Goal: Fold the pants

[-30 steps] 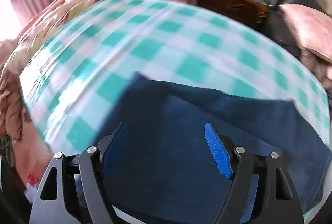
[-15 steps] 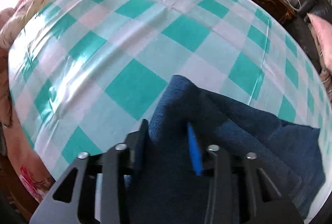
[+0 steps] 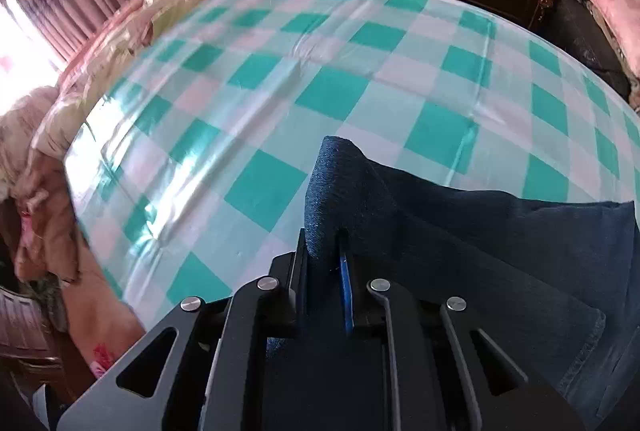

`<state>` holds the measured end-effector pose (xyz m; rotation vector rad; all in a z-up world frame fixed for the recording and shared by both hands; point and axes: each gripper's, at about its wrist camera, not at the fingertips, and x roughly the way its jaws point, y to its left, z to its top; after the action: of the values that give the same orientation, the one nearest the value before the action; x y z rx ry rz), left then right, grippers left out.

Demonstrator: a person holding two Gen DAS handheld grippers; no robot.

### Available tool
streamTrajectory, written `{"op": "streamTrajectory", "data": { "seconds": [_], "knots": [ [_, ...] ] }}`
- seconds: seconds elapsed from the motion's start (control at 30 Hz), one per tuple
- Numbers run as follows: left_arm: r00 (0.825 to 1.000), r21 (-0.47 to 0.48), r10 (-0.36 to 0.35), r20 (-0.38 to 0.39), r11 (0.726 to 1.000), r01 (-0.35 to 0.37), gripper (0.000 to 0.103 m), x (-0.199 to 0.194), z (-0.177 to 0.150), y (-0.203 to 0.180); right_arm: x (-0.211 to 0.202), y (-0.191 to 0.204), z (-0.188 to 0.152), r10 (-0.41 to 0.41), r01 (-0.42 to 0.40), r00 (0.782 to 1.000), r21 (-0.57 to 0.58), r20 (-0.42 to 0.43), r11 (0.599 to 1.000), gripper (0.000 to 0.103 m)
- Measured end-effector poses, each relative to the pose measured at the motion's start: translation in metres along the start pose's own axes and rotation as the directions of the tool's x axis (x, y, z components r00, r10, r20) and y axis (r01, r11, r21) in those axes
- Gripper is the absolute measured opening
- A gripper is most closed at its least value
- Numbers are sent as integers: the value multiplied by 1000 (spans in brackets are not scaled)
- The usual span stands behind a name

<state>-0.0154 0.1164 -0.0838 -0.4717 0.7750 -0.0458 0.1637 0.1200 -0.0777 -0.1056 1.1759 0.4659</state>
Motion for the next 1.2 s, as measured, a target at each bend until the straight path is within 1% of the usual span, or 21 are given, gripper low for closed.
{"op": "streamTrajectory", "data": {
  "seconds": [0.13,0.17,0.23,0.27,0.3,0.37,0.53,0.57,0.6,0.63,0.67,0.7,0.77,0.83,0.87,0.9,1.03,1.07,1.1,1.13,1.2],
  "knots": [
    [998,92,44,51,995,-49,13,-7,-2,-27,-18,-10,-1,21,-21,1000,8,21,1000,15],
    [996,125,58,63,990,-66,13,-8,-3,-35,-21,-12,-1,16,-17,1000,8,21,1000,17],
    [992,180,91,83,978,-105,13,-10,-7,-46,-23,-15,-2,1,-2,1000,19,21,1000,31],
    [991,203,102,92,972,-119,13,-12,-10,-52,-23,-16,-3,-9,9,1000,23,18,1000,46],
    [989,216,107,98,968,-126,12,-12,-9,-55,-24,-18,-4,-12,12,1000,26,18,1000,57],
    [985,263,124,118,953,-152,12,-11,-10,-65,-23,-18,-6,-2,2,1000,23,14,1000,59],
    [982,325,129,137,931,-168,12,-7,-10,-77,-19,-12,-7,-12,12,1000,-10,-11,1000,60],
    [983,326,125,137,931,-163,12,-8,-11,-78,-18,-11,-7,-24,23,1000,-19,-13,1000,60],
    [983,325,123,137,932,-162,12,-7,-10,-77,-15,-9,-6,-54,53,998,-38,-14,998,55],
    [983,323,122,136,933,-160,12,-7,-10,-75,-13,-8,-6,-70,70,997,-47,-12,996,45],
    [984,321,121,134,934,-158,12,-7,-10,-74,-9,-9,-6,-82,81,997,-56,-15,995,26],
    [985,311,116,129,938,-152,12,-7,-9,-72,-6,-9,-7,-59,58,998,-55,-21,997,20],
    [987,290,108,123,947,-140,13,-8,-9,-67,-6,-9,-9,-54,53,999,-60,-7,997,14],
    [989,225,99,114,967,-122,24,-9,-7,-57,-10,-8,-14,-60,61,998,-60,20,996,13],
    [989,205,102,108,971,-122,38,-9,-7,-54,-13,-10,-15,-58,59,998,-52,29,997,13],
    [990,195,102,97,973,-120,40,-7,-8,-53,-15,-11,-15,-56,57,998,-46,35,997,13],
    [992,217,103,75,969,-117,40,2,-12,-56,-26,-16,-16,-36,38,998,-29,57,999,13],
    [991,223,108,75,967,-122,34,4,-13,-58,-29,-17,-16,-32,34,998,-26,61,999,13],
    [991,230,108,75,965,-123,23,5,-14,-61,-32,-18,-17,-27,28,997,-22,66,999,13],
    [991,234,108,74,965,-123,22,5,-13,-63,-35,-20,-17,-22,23,997,-19,72,1000,13],
    [989,252,115,88,959,-134,17,3,-14,-69,-39,-24,-18,-11,12,997,-13,81,1000,12]
  ]
}}
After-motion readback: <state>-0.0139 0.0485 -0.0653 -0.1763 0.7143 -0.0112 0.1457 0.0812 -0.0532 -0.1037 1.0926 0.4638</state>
